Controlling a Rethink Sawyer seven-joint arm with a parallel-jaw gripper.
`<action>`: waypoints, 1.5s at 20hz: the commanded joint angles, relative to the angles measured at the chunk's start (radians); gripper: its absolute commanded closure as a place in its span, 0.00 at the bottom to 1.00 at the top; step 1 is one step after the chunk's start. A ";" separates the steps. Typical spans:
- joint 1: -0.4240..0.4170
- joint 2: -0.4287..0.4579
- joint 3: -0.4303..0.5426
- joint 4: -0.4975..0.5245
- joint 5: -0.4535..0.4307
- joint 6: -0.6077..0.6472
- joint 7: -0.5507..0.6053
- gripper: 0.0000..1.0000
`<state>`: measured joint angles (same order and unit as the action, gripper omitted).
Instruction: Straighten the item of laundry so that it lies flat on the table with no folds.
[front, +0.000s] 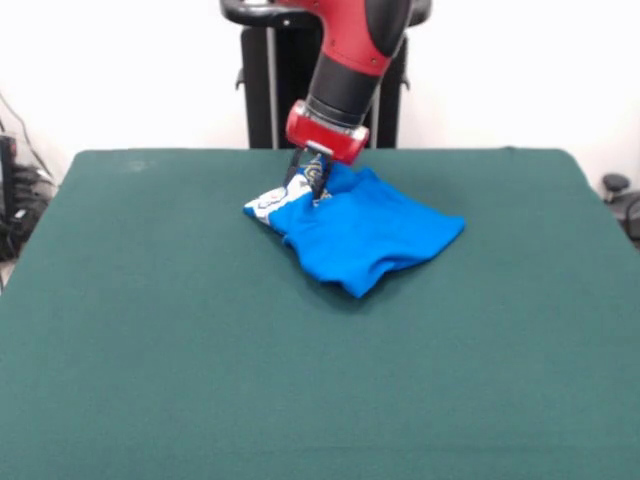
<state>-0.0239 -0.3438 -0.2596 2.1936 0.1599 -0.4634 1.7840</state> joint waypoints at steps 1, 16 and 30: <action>-0.050 0.174 0.155 -0.151 0.063 -0.046 0.278 1.00; 0.017 -0.183 0.042 -0.132 0.131 0.560 0.153 1.00; 0.164 -0.354 -0.176 -0.398 0.054 1.256 0.259 1.00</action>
<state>0.1113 -0.6568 -0.4152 1.9839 0.1986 0.5718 1.8073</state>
